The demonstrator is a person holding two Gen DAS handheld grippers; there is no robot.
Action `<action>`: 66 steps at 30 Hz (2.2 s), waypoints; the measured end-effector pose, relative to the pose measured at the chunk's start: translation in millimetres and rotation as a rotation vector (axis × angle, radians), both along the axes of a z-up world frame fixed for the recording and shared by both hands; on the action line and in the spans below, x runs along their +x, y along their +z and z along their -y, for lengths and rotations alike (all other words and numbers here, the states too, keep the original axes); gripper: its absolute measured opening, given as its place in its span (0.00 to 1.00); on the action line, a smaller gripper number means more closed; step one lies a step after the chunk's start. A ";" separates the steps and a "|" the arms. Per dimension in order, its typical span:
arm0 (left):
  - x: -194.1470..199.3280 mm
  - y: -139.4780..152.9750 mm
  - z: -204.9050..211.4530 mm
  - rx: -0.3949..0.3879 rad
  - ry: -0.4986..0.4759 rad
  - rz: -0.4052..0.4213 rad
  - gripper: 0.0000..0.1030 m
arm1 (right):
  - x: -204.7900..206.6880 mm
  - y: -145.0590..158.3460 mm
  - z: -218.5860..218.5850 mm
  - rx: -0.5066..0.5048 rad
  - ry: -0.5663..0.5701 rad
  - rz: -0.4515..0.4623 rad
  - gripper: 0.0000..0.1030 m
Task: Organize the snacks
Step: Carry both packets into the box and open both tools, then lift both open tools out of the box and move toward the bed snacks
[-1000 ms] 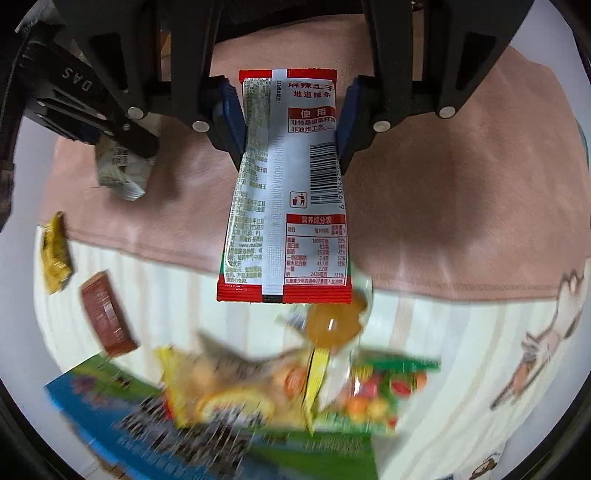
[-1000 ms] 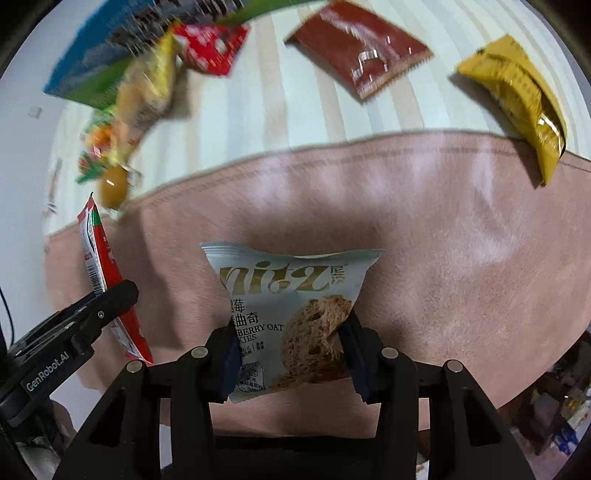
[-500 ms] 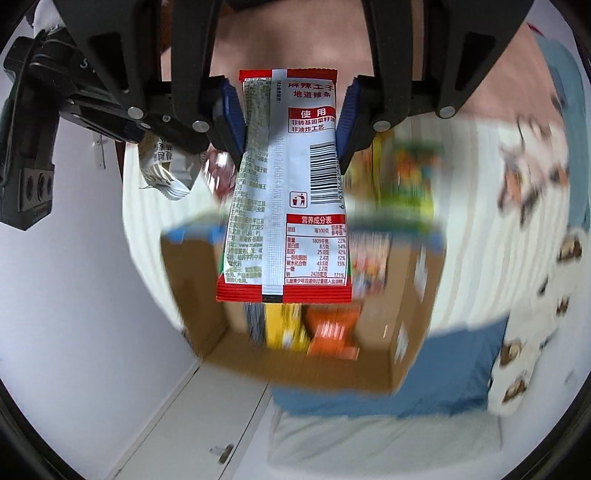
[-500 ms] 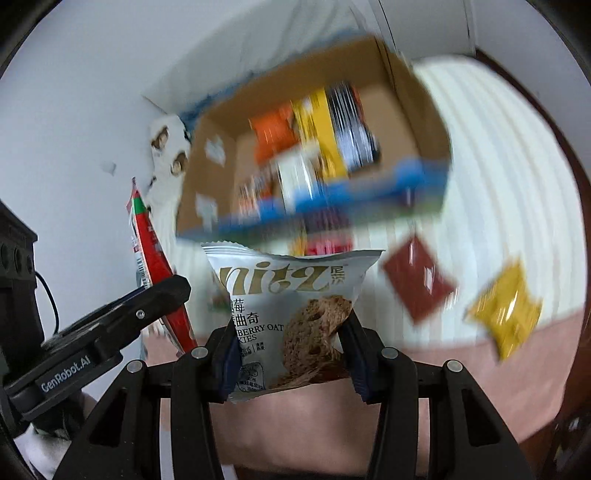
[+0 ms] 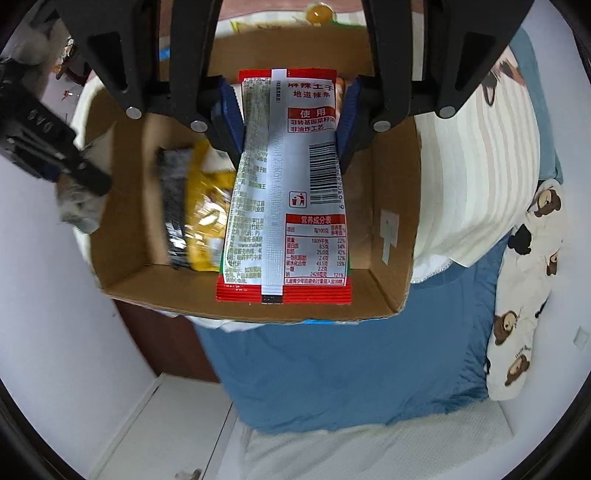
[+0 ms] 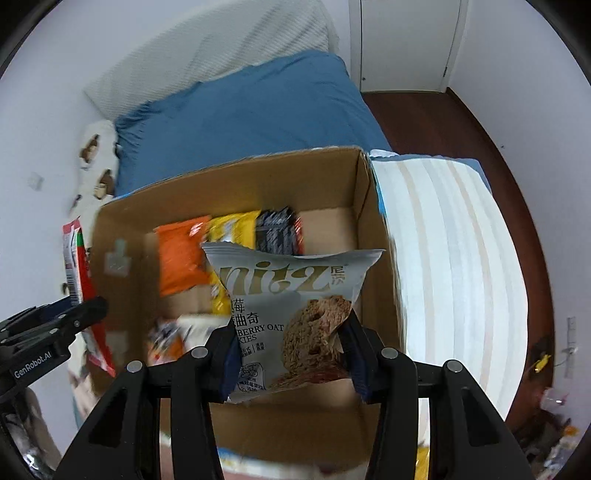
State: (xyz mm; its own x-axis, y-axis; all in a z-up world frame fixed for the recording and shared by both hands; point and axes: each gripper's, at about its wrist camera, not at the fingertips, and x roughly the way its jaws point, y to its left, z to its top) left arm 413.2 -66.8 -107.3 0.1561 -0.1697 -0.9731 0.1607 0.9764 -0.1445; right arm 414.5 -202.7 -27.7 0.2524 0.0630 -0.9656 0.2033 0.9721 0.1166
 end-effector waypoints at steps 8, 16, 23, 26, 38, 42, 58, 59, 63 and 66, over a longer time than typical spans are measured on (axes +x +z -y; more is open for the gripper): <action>41.5 -48.1 -8.4 0.045 0.011 -0.088 0.43 | 55.3 -53.3 10.0 -0.029 -0.027 -0.052 0.50; 49.9 -57.8 -21.0 -0.013 0.074 -0.109 0.88 | 74.9 -89.3 3.0 -0.019 -0.011 -0.100 0.97; 45.1 -58.1 -15.7 -0.018 0.058 -0.096 0.92 | 68.7 -93.5 -13.3 -0.029 0.030 -0.108 0.97; 39.1 -53.9 -14.9 -0.015 0.064 -0.065 0.92 | 60.9 -92.3 -19.2 -0.013 0.042 -0.104 0.97; 7.6 -46.3 -17.7 0.001 0.079 0.017 0.92 | 21.2 -87.3 -43.3 -0.022 0.066 -0.078 0.97; -7.1 -37.8 -18.9 0.011 0.085 0.064 0.92 | 6.0 -79.8 -44.6 -0.031 0.063 -0.044 0.97; -109.9 29.1 -17.1 0.036 0.097 0.349 0.92 | -96.0 -0.5 -55.9 -0.094 0.087 0.207 0.97; -114.7 32.5 -17.7 0.035 0.098 0.360 0.92 | -103.5 4.9 -58.8 -0.096 0.088 0.222 0.97; -146.9 53.7 -17.4 0.034 0.093 0.428 0.92 | -133.9 25.8 -63.6 -0.110 0.089 0.281 0.97; -169.7 67.5 -15.6 0.035 0.080 0.470 0.92 | -158.2 40.4 -68.5 -0.123 0.095 0.323 0.97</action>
